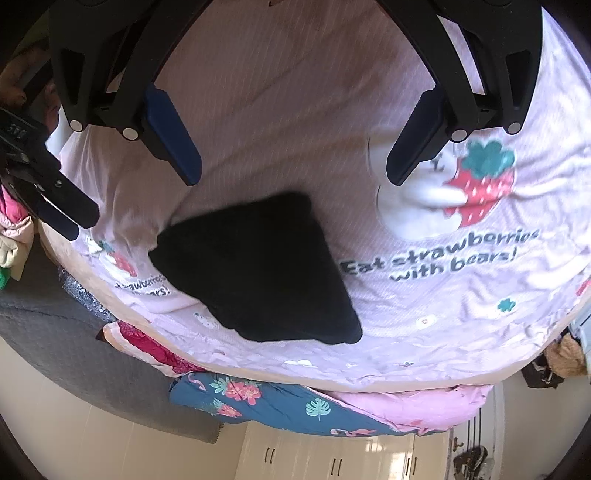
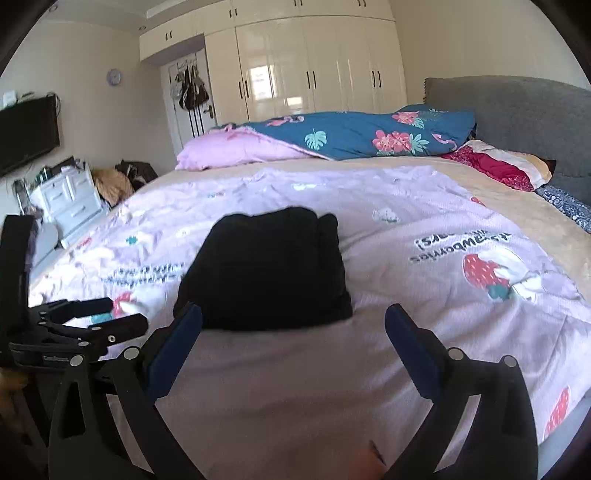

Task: Fold small clothes

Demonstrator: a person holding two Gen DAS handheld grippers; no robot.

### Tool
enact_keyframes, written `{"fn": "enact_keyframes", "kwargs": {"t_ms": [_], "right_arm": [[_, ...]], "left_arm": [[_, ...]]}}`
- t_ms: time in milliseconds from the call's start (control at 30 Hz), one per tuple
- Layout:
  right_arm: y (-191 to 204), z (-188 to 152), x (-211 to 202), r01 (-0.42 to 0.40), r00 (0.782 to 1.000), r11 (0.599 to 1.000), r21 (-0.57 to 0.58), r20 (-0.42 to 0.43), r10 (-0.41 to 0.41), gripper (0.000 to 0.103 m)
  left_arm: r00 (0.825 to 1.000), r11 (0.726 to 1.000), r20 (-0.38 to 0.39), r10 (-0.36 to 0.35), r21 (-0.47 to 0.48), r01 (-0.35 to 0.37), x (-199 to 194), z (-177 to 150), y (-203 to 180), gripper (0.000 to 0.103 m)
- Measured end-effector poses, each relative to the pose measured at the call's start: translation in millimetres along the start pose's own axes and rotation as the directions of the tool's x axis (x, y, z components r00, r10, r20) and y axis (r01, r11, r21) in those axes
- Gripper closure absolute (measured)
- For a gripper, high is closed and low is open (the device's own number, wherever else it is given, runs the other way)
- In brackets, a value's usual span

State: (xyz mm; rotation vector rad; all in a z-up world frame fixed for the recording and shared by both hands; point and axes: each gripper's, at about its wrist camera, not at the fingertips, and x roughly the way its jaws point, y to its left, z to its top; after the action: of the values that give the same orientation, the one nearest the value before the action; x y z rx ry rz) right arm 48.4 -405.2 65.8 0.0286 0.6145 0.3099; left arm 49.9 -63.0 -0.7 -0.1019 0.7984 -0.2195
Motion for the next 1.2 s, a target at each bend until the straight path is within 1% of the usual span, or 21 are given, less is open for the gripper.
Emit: {"fn": "enact_keyframes", "kwargs": {"t_ms": [167, 300, 367, 467, 633, 1200], "right_arm": [[3, -18, -1, 0.025, 0.999, 1.000, 0.005, -0.036, -0.025, 0.004], [1, -31, 2, 0.058, 0.995, 0.998, 0.014, -0.087, -0.056, 0.004], [-2, -35, 3, 0.061, 0.993, 0.998, 0.031, -0.102, -0.058, 0.004], [-7, -36, 0, 0.063, 0.994, 0.996, 0.056, -0.094, -0.057, 0.004], [-9, -37, 1, 0.067, 0.993, 0.996, 0.062, -0.099, -0.061, 0.004], [-4, -35, 4, 0.086, 0.991, 0.996, 0.030, -0.106, -0.083, 0.004]], "left_arm": [[1.000, 1.000, -0.011, 0.003, -0.011, -0.003, -2, -21, 1, 0.009], [1.000, 1.000, -0.023, 0.012, 0.007, -0.012, 1, -25, -3, 0.009], [1.000, 1.000, -0.021, 0.017, 0.011, -0.016, 2, -26, -4, 0.009], [0.999, 1.000, -0.026, 0.025, 0.006, -0.024, 3, -28, -4, 0.009], [0.999, 0.999, -0.022, 0.039, 0.010, -0.039, 3, -28, -4, 0.009], [0.999, 0.999, -0.029, 0.042, -0.016, -0.043, 1, -28, 0, 0.009]]}}
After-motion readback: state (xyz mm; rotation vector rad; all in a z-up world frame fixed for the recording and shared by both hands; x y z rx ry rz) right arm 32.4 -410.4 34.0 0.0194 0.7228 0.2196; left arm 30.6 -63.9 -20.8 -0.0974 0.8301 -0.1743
